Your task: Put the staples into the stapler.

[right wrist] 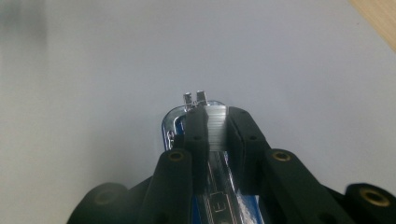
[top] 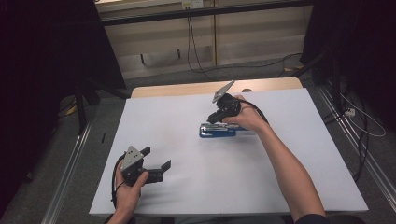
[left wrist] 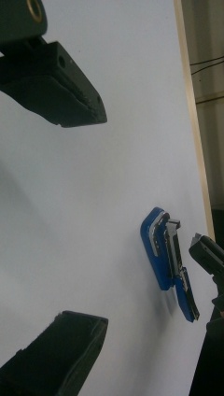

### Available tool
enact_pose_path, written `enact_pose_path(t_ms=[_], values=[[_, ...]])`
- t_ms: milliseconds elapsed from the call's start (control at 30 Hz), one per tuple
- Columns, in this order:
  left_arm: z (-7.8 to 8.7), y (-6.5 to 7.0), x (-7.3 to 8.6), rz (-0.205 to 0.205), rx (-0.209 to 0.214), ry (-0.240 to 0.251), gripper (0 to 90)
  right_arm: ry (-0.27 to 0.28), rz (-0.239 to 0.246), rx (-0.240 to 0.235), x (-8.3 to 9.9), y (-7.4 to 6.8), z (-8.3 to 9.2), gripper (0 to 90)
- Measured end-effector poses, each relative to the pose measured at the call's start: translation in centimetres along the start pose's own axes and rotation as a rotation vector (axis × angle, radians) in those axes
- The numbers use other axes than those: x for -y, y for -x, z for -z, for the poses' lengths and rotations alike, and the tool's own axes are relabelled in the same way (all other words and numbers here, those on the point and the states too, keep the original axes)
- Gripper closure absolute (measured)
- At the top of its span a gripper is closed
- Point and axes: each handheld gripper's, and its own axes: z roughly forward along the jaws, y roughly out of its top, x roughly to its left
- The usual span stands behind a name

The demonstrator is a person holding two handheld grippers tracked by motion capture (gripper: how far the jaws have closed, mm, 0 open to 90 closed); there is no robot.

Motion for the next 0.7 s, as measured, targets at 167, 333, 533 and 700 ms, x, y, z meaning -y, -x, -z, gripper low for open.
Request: enact_pose_path(t_ms=[167,333,533,700], values=[[0.0,0.0,0.0,0.009,-0.002,0.004,3.9,-0.027,0.011,-0.011,-0.2,-0.1,-0.5,79.3],[0.0,0.0,0.0,0.007,0.004,0.000,3.9,-0.045,0.026,-0.015,-0.2,-0.1,-0.8,79.3],[0.0,0.0,0.0,0.005,0.004,0.000,3.9,-0.053,0.043,-0.028,-0.4,-0.3,-0.9,79.3],[0.0,0.0,0.0,0.003,0.001,0.001,3.9,-0.050,0.058,-0.036,-0.6,-0.4,-1.3,79.3]])
